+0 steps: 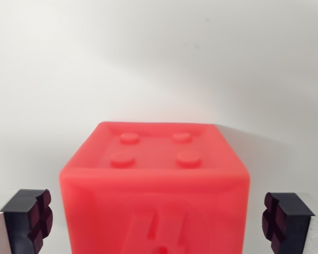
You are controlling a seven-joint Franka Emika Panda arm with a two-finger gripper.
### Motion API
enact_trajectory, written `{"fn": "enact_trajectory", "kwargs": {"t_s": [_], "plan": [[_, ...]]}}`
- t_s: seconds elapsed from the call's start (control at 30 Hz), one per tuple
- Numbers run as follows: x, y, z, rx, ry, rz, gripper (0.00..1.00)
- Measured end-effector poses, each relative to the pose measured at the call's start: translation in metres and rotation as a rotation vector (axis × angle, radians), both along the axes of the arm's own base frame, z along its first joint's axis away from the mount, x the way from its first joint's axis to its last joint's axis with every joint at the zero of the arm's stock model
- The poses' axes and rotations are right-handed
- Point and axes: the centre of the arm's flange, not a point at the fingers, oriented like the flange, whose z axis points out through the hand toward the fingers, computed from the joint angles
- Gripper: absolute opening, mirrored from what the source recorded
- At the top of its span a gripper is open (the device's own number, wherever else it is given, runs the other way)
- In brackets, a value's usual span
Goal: Destack cube
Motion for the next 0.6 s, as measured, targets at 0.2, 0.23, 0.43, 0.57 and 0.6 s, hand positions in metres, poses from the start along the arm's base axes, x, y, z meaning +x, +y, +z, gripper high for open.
{"fn": "enact_trajectory", "kwargs": {"t_s": [0.2,0.23,0.43,0.57,0.6], "plan": [[0.0,0.0,0.013,0.001,0.0,0.0,1.0],[0.0,0.0,0.015,0.001,0.0,0.0,1.0],[0.0,0.0,0.035,0.002,-0.001,-0.001,1.0],[0.0,0.0,0.049,0.002,-0.002,-0.001,1.0],[0.0,0.0,0.053,0.002,-0.003,-0.001,1.0]]}}
